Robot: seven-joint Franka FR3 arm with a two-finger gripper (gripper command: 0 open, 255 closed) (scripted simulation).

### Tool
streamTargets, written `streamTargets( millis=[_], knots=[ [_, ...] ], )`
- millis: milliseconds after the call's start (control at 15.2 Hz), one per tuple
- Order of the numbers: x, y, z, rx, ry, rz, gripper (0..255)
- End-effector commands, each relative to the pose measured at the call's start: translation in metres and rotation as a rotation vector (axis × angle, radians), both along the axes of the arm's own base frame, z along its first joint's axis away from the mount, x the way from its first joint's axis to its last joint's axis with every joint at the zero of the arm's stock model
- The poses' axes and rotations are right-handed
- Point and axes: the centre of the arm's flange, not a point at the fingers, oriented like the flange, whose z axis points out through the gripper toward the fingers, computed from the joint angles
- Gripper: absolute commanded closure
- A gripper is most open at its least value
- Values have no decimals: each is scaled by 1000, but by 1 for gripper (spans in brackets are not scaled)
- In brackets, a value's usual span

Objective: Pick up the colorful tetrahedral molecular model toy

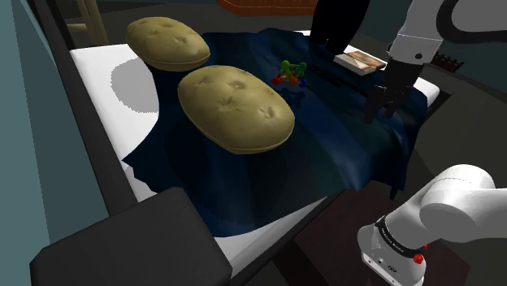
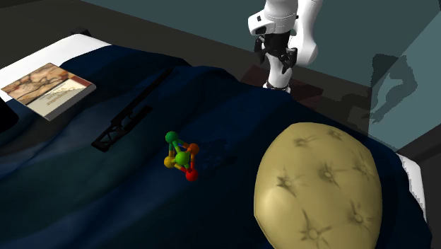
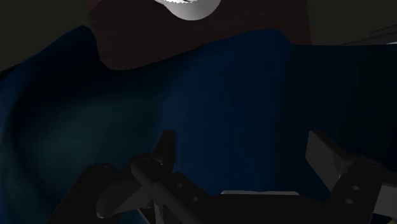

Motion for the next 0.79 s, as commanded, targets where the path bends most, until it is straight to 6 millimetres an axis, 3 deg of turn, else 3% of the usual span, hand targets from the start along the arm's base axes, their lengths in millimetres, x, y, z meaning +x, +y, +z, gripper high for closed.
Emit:
streamTargets(
  millis=[0, 726],
  knots=[
    [0, 0, 0, 0, 0, 0, 0],
    [101, -3, -51, -161, -200, 1, 0]
  ],
)
